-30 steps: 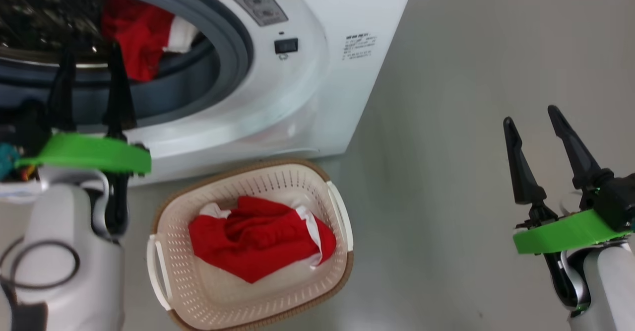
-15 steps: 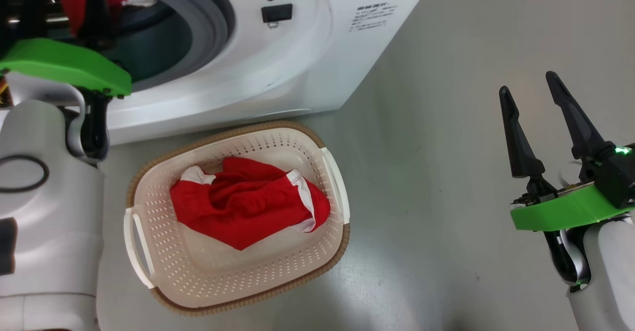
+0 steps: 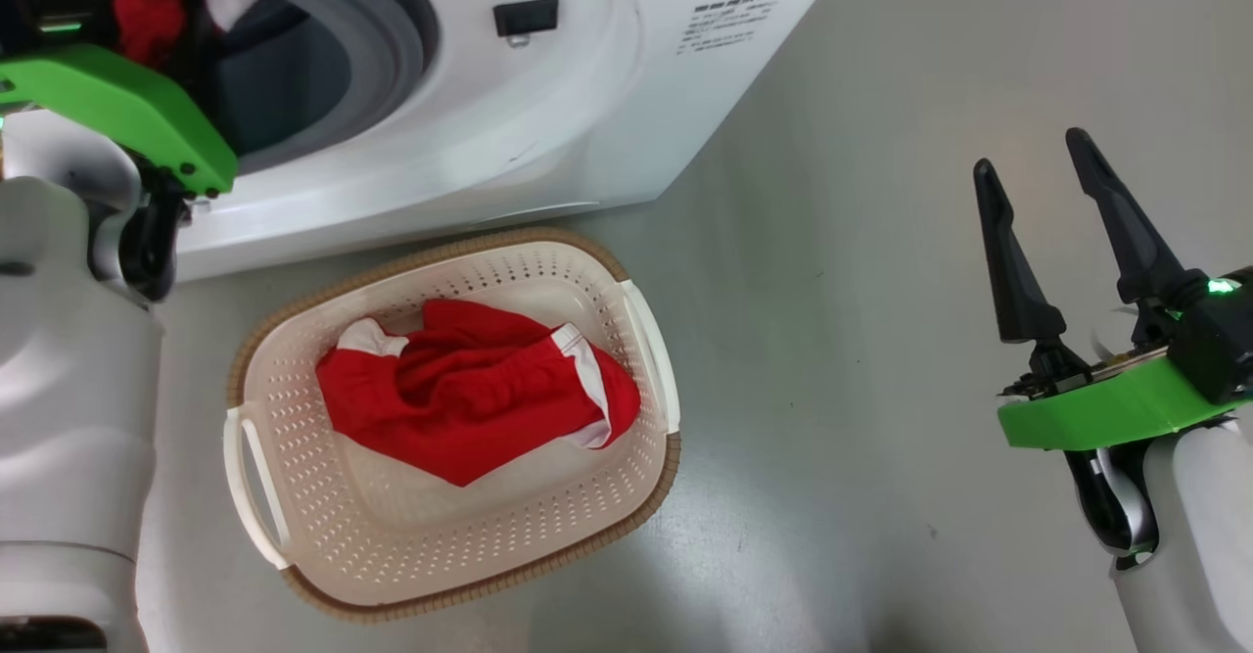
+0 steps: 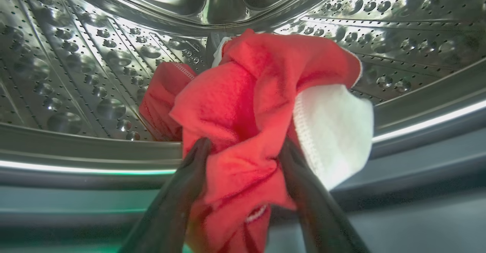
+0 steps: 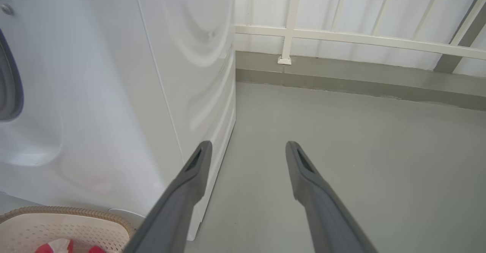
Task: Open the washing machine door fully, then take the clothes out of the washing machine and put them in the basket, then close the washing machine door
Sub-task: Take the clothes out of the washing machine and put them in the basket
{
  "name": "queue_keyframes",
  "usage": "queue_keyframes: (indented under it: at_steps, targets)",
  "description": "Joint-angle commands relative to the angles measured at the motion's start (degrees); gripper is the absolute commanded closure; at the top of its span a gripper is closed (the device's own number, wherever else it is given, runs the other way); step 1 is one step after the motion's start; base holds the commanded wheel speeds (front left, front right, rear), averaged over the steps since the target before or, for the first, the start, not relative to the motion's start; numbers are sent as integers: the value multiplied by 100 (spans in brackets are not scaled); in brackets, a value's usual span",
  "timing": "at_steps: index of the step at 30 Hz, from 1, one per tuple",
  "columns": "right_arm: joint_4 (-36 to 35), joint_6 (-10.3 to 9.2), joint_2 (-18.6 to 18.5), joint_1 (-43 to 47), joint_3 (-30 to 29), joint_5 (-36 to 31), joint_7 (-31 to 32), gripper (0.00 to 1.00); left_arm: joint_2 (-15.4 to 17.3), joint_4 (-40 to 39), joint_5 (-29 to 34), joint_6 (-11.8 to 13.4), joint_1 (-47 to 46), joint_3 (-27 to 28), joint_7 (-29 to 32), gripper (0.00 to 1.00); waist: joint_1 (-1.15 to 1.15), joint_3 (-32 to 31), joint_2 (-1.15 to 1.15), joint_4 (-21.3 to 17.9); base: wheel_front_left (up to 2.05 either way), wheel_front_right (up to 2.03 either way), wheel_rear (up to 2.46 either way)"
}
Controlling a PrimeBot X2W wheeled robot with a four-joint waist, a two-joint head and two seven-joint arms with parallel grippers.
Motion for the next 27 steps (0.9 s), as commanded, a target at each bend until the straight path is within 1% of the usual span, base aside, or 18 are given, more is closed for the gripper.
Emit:
queue_keyframes:
  at_steps: [1,6,13,17,20,23,27]
  targets:
    - [-109,2,-26,13,126,54,-37,0,275,18,6,-5,-22,42,20,100,0,9,0,-33,0,0,0]
    - [-83,2,-33,11,111,77,-37,0,262,121,-12,73,-33,63,-203,100,0,-13,0,-59,0,0,0]
    - [-26,2,-15,45,84,74,-37,0,212,97,-50,78,124,131,-1122,100,0,-156,0,-28,0,0,0]
    - [-5,2,-13,78,107,69,-37,0,184,-64,-42,66,308,174,-1377,100,0,-303,0,18,0,0,0]
    - [11,2,-23,101,103,65,-37,0,173,-357,-9,71,501,256,-1430,100,0,-435,0,52,0,0,0]
    - [17,2,-27,139,94,56,-37,0,165,-988,73,98,804,466,-1436,100,0,-579,0,75,0,0,0]
    - [48,2,-21,221,61,48,-37,0,19,-1682,227,121,1379,691,-1438,100,0,-823,0,106,0,0,0]
